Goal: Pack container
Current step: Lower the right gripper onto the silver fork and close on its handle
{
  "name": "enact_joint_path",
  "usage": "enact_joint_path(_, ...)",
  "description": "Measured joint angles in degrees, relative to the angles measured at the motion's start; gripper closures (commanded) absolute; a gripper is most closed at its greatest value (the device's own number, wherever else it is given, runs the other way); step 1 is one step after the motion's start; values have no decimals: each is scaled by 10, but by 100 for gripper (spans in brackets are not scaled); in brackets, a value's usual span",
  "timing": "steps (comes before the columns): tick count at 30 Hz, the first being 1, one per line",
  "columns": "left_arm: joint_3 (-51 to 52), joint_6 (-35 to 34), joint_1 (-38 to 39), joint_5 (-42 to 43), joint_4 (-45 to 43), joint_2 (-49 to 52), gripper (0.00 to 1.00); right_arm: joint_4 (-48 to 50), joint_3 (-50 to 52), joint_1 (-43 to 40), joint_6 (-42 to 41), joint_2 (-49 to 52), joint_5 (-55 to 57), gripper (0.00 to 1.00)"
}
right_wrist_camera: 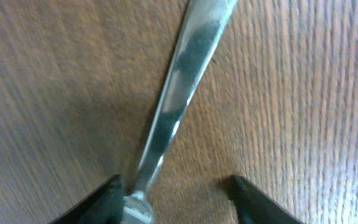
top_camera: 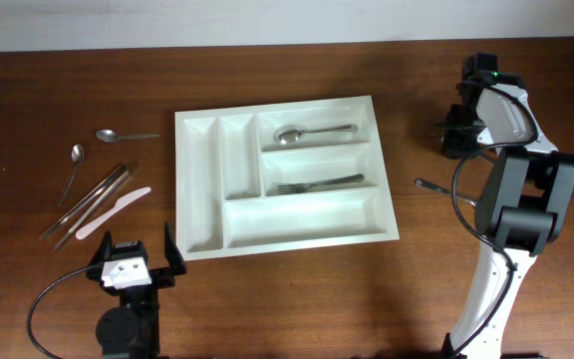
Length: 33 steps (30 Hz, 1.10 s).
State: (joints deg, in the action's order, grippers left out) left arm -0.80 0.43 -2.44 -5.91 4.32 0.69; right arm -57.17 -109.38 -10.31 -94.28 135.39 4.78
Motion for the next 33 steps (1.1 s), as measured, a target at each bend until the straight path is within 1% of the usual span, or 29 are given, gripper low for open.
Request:
enact_joint_path(4,0,0,0,0,0,0,1,-2,1,-3,-6,0,-16,62)
enact_joint_path(6,0,0,0,0,0,0,1,-2,1,-3,-10,0,-23,64)
enact_joint_path(8,0,0,0,0,0,0,1,-3,1,-3,-12,0,-30,70)
enact_joint_path(16,0,0,0,0,0,0,1,-17,1,-3,-11,0,-44,75)
enact_joint_path(18,0,0,0,0,0,0,1,-18,1,-3,-5,0,-45,78)
enact_joint_path(22,0,0,0,0,0,0,1,-22,2,-3,24,0,-45,84)
enact_joint_path(25,0,0,0,0,0,0,1,-25,2,-3,52,0,-45,90)
enact_joint_path(27,0,0,0,0,0,0,1,-25,2,-3,81,0,-44,96)
enact_joint_path(33,0,0,0,0,0,0,1,-22,2,-3,201,0,-40,96)
